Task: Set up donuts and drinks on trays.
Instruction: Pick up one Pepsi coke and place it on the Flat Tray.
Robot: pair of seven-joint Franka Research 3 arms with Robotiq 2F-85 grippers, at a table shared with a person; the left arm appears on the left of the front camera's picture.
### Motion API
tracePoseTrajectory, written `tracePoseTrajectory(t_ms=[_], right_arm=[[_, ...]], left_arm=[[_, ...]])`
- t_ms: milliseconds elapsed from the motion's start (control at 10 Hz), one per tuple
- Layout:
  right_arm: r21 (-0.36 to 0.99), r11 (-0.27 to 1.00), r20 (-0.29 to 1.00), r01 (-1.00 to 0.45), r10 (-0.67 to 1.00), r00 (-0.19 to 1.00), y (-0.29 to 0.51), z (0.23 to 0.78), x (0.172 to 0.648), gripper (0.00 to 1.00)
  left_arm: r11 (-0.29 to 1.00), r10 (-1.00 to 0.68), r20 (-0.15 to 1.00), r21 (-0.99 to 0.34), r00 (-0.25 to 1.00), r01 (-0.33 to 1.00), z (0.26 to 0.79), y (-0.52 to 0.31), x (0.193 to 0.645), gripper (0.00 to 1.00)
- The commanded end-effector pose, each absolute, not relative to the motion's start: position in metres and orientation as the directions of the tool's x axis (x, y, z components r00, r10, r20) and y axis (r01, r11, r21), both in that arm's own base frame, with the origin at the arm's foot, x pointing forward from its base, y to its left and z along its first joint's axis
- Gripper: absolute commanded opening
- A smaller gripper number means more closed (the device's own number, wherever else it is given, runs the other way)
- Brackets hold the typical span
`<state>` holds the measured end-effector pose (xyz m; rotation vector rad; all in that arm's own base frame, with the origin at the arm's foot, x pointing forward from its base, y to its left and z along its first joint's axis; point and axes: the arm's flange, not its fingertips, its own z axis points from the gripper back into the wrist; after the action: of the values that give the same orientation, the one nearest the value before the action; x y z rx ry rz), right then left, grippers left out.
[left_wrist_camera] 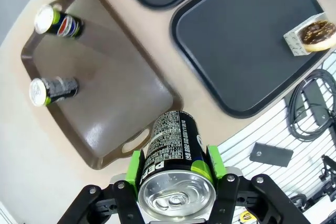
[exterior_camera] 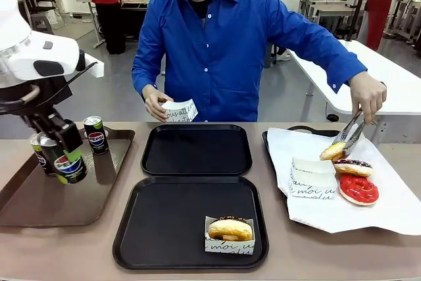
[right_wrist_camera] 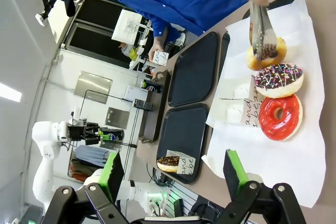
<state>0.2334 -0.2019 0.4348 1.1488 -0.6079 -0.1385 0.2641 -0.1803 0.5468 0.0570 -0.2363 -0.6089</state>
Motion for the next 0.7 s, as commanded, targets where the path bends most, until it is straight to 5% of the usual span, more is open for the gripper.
tracePoseTrajectory(t_ms=[0, 600], right_arm=[[0.885, 0.411, 0.394, -0.220, -0.406, 0.825, -0.203, 0.434, 0.234, 1.00], [0.885, 0.411, 0.394, -0.220, -0.406, 0.825, -0.203, 0.434, 0.234, 1.00]], left_arm=[[0.804, -0.595, 0.228, 0.146, 0.771, 0.577, 0.550, -0.228, 0.276, 0.59], [0.726, -0.666, 0.272, 0.024, 0.695, 0.687, 0.517, -0.312, 0.313, 0.59]])
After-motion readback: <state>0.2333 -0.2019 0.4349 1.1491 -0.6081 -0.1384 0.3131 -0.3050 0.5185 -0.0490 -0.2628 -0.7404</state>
